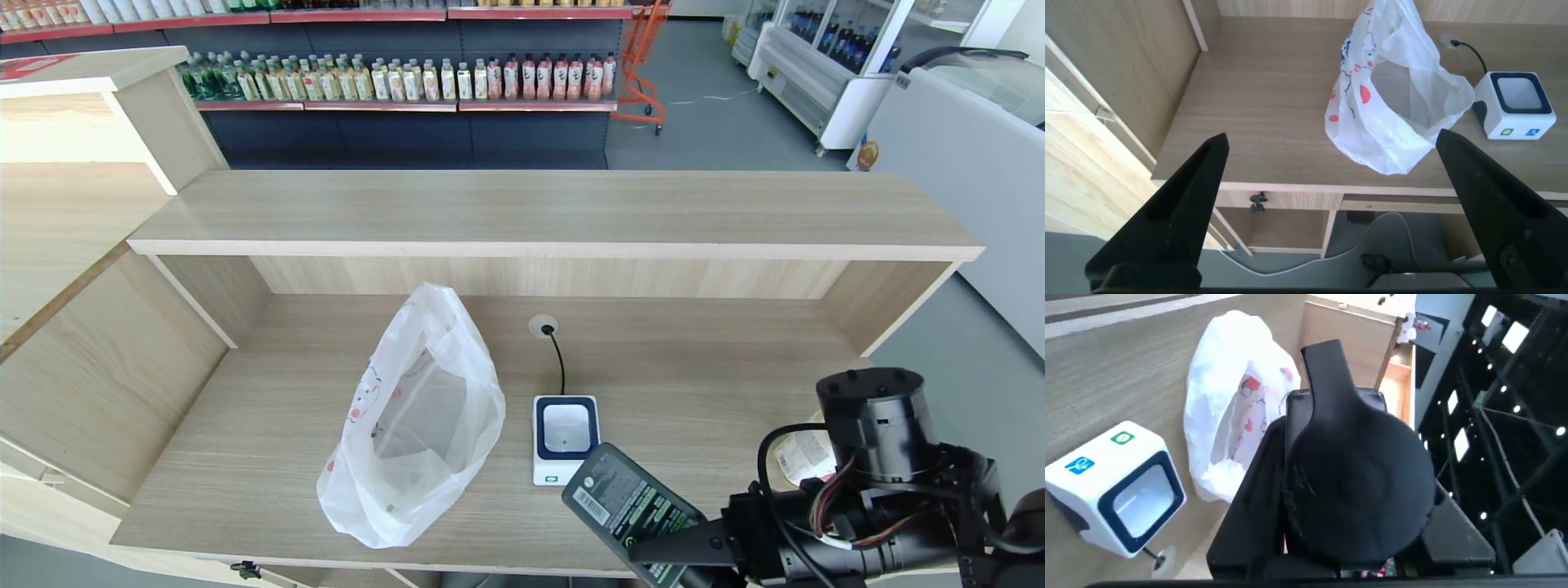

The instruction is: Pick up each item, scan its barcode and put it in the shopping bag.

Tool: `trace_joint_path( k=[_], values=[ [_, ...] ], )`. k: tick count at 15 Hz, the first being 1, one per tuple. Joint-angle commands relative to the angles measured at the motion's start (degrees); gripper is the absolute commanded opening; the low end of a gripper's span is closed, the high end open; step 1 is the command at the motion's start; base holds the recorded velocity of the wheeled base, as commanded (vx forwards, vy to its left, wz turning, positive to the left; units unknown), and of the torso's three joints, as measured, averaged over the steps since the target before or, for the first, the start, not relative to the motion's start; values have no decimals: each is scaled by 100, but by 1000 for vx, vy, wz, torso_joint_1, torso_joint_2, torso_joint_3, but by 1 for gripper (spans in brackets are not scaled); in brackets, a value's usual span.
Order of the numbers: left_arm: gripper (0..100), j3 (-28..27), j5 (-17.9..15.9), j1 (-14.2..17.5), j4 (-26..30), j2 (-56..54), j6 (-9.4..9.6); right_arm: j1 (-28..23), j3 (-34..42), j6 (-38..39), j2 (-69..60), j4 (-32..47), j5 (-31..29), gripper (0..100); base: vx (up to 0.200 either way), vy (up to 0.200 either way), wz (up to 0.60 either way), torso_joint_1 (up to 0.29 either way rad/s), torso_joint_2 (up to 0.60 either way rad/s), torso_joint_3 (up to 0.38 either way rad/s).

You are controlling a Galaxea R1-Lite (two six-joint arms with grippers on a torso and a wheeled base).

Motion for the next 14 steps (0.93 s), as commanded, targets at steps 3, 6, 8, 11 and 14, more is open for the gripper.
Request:
trace_joint_path(
  k=[3, 6, 8, 11, 14],
  values=[
    [100, 1, 1, 0, -4, -2, -2, 410, -66, -36, -85, -341, 161, 0, 0, 0, 0, 0, 0, 0],
    [100, 1, 1, 0, -4, -2, -2, 612, -57, -54, -190, -552, 169, 0, 0, 0, 0, 0, 0, 0],
    [100, 1, 1, 0, -4, -2, -2, 647, -31, -98, -269, -578, 169, 0, 0, 0, 0, 0, 0, 0],
    [100, 1, 1, 0, -4, -2, -2, 656, 5, -203, -313, -578, 178, 0, 0, 0, 0, 0, 0, 0],
    [100, 1, 1, 0, -4, -2, -2, 673, 5, -256, -304, -561, 240, 0, 0, 0, 0, 0, 0, 0]
  ],
)
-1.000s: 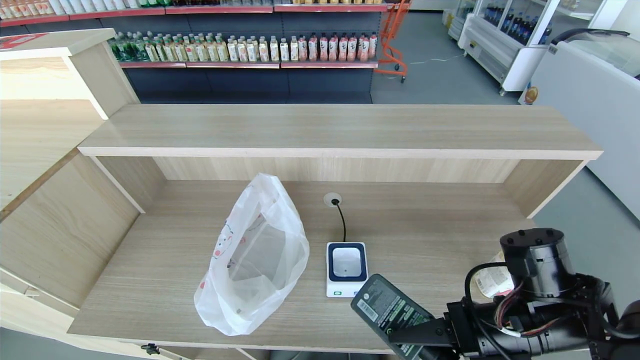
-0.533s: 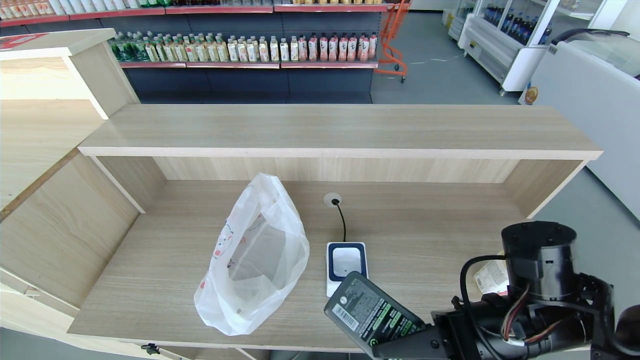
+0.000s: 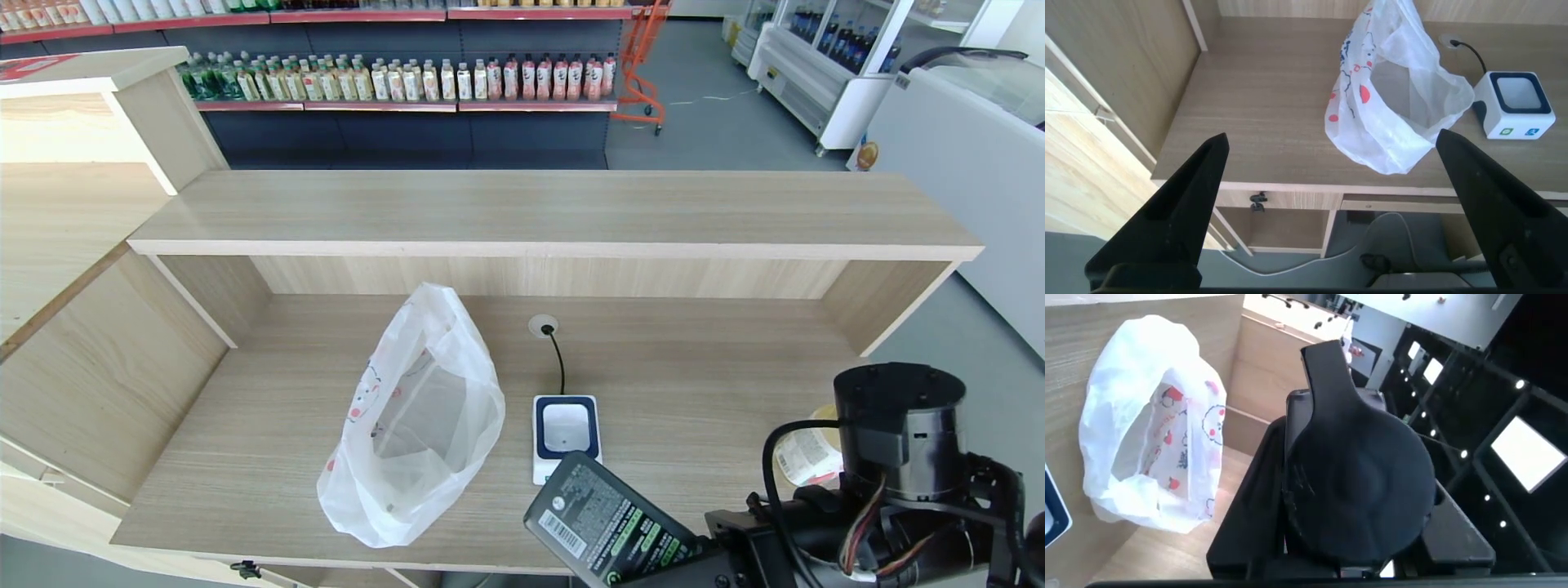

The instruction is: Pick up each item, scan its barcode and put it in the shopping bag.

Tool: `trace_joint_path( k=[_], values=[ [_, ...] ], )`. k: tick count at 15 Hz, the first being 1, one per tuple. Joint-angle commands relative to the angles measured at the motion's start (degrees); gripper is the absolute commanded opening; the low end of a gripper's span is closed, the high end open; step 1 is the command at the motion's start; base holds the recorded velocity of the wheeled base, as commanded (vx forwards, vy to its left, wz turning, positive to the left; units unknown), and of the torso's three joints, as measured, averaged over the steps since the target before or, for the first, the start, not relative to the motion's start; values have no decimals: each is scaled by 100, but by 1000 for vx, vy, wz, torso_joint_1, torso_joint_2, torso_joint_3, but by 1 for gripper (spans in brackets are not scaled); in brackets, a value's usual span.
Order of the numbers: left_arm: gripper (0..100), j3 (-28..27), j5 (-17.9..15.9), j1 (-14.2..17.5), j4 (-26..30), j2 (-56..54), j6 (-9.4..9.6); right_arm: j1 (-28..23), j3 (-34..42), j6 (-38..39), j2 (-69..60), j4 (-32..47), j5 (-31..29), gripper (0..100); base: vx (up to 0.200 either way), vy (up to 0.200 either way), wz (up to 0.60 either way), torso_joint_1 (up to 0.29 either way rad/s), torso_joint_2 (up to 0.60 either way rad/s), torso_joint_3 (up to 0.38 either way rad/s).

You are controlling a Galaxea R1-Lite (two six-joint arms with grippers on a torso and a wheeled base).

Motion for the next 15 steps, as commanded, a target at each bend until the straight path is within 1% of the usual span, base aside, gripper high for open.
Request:
trace_joint_path(
  k=[1, 15],
  values=[
    [100, 1, 1, 0, -4, -2, -2, 47, 7, -1, -4, 1, 11, 0, 0, 0, 0, 0, 0, 0],
    [100, 1, 1, 0, -4, -2, -2, 82, 42, 16, -110, 10, 125, 0, 0, 0, 0, 0, 0, 0]
  ],
)
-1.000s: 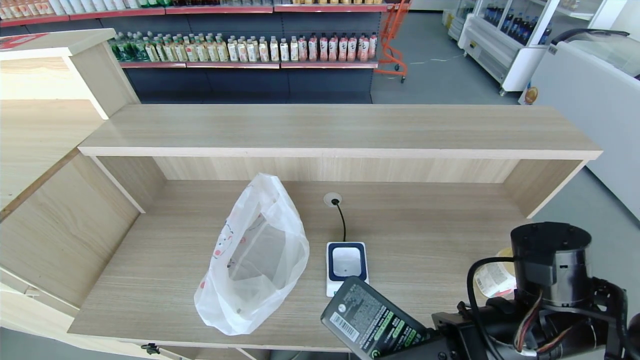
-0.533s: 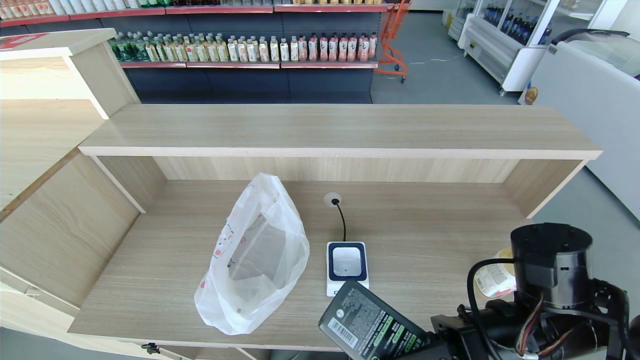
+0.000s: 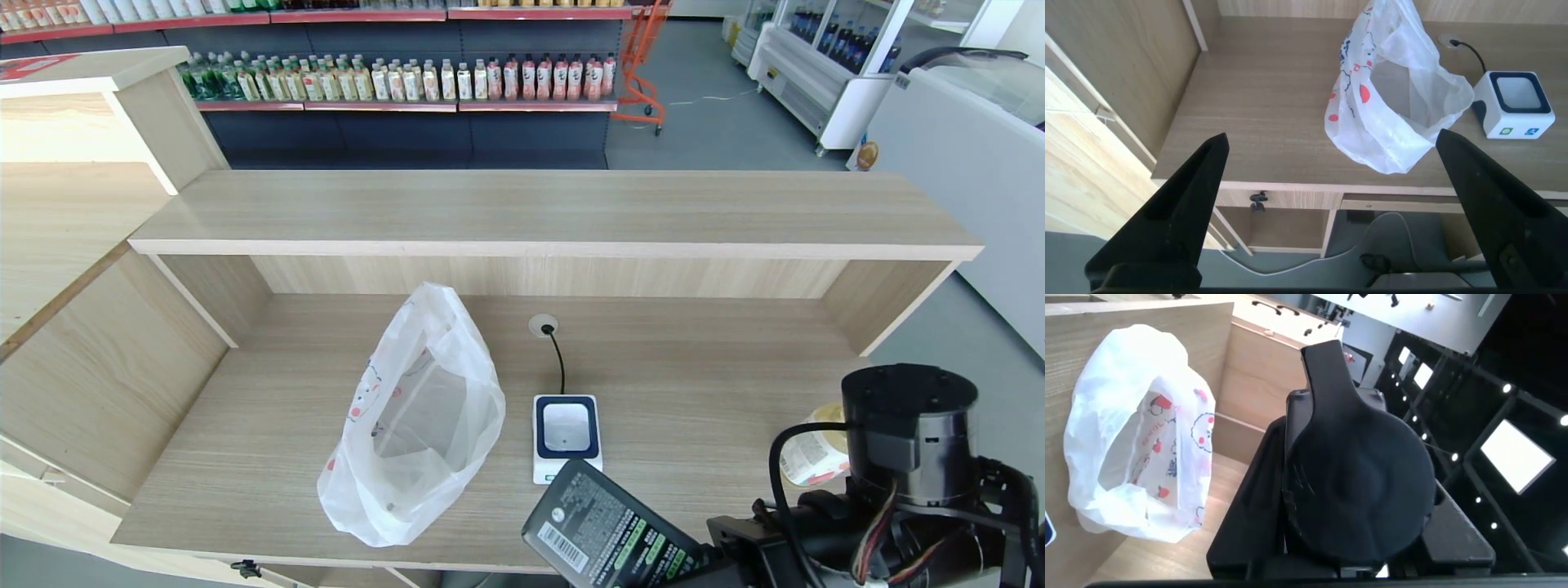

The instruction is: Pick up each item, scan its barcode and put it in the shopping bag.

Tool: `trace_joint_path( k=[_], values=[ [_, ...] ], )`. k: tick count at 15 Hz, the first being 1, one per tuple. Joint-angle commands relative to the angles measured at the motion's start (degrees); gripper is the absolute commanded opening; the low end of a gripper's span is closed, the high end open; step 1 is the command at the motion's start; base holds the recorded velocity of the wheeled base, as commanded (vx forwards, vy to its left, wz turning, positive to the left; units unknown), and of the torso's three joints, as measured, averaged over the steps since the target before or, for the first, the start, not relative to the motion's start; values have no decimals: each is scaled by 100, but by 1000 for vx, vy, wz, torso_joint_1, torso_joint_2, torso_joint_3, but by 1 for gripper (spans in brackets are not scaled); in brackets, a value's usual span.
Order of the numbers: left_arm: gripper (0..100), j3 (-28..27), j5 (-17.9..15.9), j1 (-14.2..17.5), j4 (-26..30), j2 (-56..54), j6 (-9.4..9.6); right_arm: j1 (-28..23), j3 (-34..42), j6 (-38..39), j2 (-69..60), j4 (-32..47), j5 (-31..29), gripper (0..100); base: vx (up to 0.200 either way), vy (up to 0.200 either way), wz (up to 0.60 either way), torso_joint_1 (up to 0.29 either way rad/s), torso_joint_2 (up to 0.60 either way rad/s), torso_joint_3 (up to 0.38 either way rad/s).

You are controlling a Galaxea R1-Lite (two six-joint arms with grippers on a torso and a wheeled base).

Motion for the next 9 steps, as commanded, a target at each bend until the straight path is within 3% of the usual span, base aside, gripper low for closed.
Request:
trace_joint_path(
  k=[1, 6, 8, 9],
  values=[
    [100, 1, 1, 0, -1, -2, -2, 0, 12, -2, -16, -4, 0, 0, 0, 0, 0, 0, 0, 0],
    [100, 1, 1, 0, -1, -2, -2, -9, -23, 209, -95, 4, 0, 0, 0, 0, 0, 0, 0, 0],
    [100, 1, 1, 0, -1, -2, -2, -114, -208, 1580, -95, -48, -27, 0, 0, 0, 0, 0, 0, 0],
    [100, 1, 1, 0, -1, -2, -2, -334, -322, 3215, 28, -57, -88, 0, 0, 0, 0, 0, 0, 0]
  ],
)
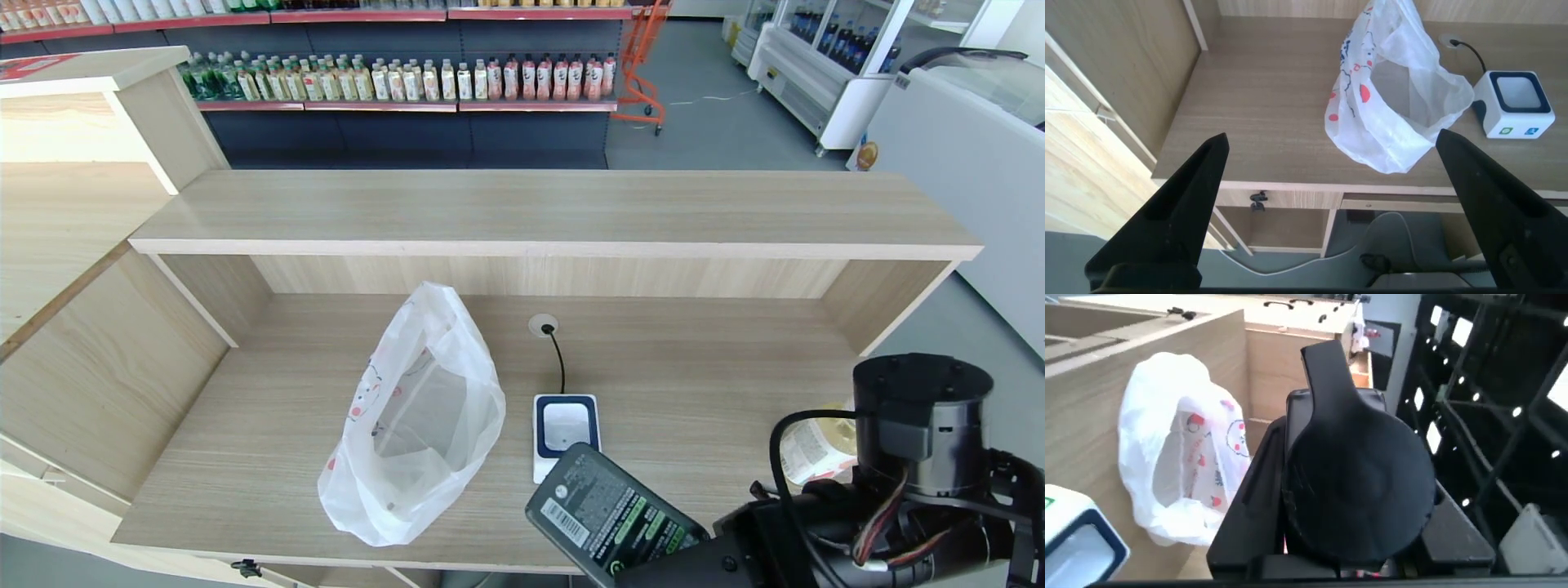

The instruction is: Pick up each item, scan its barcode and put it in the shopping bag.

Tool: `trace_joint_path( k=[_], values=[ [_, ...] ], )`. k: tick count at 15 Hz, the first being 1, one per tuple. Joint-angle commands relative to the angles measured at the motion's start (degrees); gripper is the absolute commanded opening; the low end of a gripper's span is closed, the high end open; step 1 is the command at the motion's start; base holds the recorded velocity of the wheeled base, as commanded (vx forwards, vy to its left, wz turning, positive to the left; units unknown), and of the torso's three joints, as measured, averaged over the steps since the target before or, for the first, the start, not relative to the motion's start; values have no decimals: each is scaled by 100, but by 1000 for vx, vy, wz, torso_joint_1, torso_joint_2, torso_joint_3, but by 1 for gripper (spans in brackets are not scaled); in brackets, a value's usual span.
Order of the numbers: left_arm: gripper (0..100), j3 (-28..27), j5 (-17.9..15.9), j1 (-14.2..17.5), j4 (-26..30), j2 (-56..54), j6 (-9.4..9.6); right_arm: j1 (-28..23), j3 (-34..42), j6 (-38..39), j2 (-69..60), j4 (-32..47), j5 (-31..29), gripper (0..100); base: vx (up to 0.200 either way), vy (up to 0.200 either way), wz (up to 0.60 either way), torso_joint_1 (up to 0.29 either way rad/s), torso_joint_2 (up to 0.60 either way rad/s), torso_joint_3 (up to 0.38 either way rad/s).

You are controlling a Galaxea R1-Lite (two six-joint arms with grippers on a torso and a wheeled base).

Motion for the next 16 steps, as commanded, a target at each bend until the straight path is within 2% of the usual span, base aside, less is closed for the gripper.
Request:
trace_joint_path(
  k=[1, 2, 3, 5, 6, 8, 9, 10, 13, 14, 16],
  values=[
    [100, 1, 1, 0, -1, -2, -2, -275, -217, 1858, 116, -42, -92, 0, 0, 0, 0, 0, 0, 0],
    [100, 1, 1, 0, -1, -2, -2, -591, -217, 3695, -350, -323, -918, 0, 0, 0, 0, 0, 0, 0],
    [100, 1, 1, 0, -1, -2, -2, -1092, -59, 4855, -816, -305, -1401, 0, 0, 0, 0, 0, 0, 0],
    [100, 1, 1, 0, -1, -2, -2, -1892, -6, 7255, -956, -226, -1401, 0, 0, 0, 0, 0, 0, 0],
    [100, 1, 1, 0, -1, -2, -2, -2323, -33, 8195, -956, -217, -1436, 0, 0, 0, 0, 0, 0, 0],
    [100, 1, 1, 0, -1, -2, -2, -2604, 55, 10173, -798, -165, -1454, 0, 0, 0, 0, 0, 0, 0],
    [100, 1, 1, 0, -1, -2, -2, -2604, 55, 10173, -798, -165, -1454, 0, 0, 0, 0, 0, 0, 0],
    [100, 1, 1, 0, -1, -2, -2, -2542, 55, 11685, -438, -156, -1454, 0, 0, 0, 0, 0, 0, 0],
    [100, 1, 1, 0, -1, -2, -2, -2332, -235, 13486, 397, -182, -1463, 0, 0, 0, 0, 0, 0, 0],
    [100, 1, 1, 0, -1, -2, -2, -2314, -375, 13891, 731, -182, -1471, 0, 0, 0, 0, 0, 0, 0],
    [100, 1, 1, 0, -1, -2, -2, -2252, -639, 14084, 1373, -182, -1832, 0, 0, 0, 0, 0, 0, 0]
  ],
)
